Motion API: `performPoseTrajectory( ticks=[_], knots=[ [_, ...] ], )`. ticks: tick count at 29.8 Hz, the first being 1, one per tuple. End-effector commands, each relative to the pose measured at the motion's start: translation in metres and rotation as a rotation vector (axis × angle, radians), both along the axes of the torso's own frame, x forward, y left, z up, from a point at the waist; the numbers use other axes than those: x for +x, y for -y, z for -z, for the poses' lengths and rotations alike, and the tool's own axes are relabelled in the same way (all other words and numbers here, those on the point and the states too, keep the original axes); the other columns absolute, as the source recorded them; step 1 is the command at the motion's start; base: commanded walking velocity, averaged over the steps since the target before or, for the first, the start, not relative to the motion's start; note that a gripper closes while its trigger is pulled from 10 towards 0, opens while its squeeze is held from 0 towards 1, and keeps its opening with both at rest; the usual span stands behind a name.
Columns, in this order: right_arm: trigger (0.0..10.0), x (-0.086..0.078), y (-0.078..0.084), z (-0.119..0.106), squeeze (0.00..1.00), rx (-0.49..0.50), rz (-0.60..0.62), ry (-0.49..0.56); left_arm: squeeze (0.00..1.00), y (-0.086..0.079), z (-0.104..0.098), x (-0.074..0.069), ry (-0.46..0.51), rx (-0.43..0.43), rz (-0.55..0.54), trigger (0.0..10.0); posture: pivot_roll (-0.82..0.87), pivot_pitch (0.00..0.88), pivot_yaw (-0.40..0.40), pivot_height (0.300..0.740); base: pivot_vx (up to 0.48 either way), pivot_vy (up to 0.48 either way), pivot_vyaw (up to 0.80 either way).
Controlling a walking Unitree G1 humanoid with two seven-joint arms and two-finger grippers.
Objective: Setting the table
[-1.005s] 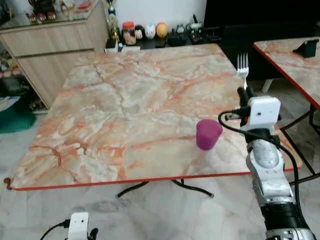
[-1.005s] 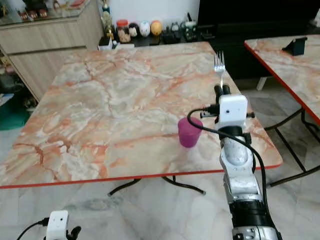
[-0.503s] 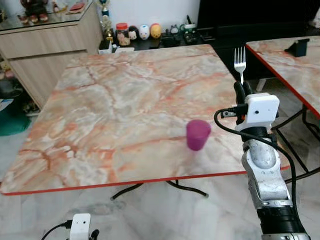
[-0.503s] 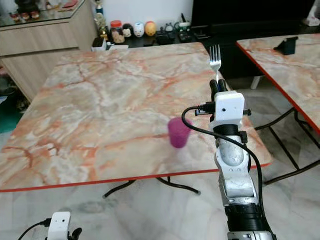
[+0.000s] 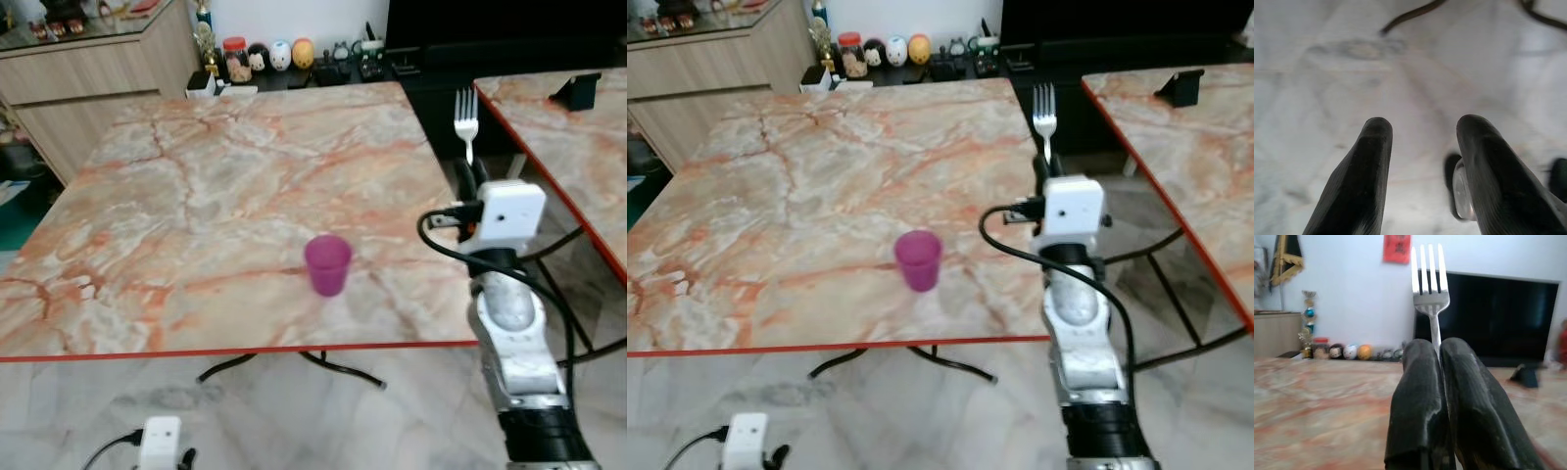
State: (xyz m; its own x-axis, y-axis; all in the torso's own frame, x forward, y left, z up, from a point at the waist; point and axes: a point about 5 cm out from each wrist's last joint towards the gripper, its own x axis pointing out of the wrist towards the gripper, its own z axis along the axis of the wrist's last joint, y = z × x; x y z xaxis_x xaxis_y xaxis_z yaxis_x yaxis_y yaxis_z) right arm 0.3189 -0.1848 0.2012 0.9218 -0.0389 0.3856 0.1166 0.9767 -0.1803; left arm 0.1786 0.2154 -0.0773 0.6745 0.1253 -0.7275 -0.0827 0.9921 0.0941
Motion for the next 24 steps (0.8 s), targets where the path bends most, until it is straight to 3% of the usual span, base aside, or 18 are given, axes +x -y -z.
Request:
performPoseTrajectory(
  ticks=[1, 24],
  knots=[
    [10.0, 0.0008, -0.0078, -0.0068, 0.0, 0.01, -0.028, 0.024, 0.0, -0.0088, -0.0007, -0.002, -0.009, 0.022, -0.004, 10.0, -0.08, 0.0, 0.063, 0.714, 0.0, -0.48, 0.0],
    [10.0, 0.0047, -0.0071, -0.0129, 0.0, 0.014, -0.016, 0.028, 0.0, -0.0124, -0.0031, 0.0006, 0.011, 0.019, -0.03, 10.0, -0.09, 0.0, 0.074, 0.714, 0.0, -0.472, 0.0]
  ],
)
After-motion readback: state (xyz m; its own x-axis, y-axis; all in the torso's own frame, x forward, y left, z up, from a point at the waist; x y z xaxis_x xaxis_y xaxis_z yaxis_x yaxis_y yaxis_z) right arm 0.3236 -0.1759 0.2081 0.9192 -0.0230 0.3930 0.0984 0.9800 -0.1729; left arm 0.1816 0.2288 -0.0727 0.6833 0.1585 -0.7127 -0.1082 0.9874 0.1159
